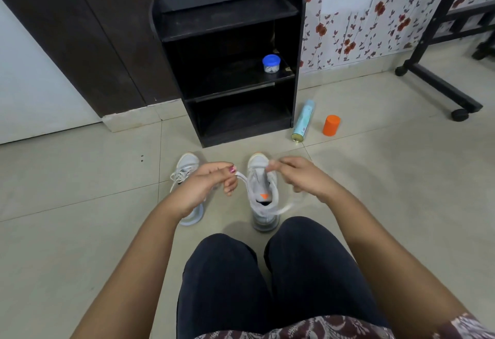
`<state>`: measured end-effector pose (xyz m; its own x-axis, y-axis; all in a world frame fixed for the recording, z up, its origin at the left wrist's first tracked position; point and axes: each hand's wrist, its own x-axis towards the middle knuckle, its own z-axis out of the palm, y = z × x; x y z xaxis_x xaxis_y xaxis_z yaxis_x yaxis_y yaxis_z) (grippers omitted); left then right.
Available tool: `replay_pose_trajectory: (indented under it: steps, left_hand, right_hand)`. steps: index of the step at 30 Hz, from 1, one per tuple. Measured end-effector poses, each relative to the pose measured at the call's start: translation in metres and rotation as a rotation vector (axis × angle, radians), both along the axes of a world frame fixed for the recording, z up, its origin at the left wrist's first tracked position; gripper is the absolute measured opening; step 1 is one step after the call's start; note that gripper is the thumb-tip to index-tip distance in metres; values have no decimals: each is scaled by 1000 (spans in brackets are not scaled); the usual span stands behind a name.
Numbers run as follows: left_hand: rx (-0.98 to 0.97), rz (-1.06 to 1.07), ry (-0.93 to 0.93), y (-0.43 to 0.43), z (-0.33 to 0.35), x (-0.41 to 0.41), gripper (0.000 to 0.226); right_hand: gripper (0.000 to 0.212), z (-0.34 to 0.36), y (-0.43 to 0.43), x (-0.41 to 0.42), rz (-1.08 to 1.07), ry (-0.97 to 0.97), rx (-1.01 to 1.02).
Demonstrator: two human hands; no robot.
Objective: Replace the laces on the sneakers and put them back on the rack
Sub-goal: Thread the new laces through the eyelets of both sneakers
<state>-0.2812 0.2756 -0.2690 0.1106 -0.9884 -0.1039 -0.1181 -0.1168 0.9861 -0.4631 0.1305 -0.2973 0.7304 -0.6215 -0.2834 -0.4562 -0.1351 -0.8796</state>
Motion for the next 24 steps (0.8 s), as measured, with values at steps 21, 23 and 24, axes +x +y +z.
replay_pose_trajectory:
  steps: [21,23,24]
  left_hand:
    - [39,67,206,14,-22,12,30]
    - [13,97,246,13,-24,11,26]
    - [-8,107,270,12,-24,11,24]
  right_hand:
    - [39,-10,-15,-25,9,-101,261]
    - [40,-13,-13,-22,-10,-106,274]
    - [39,-14,-12,-21,-11,-106,279]
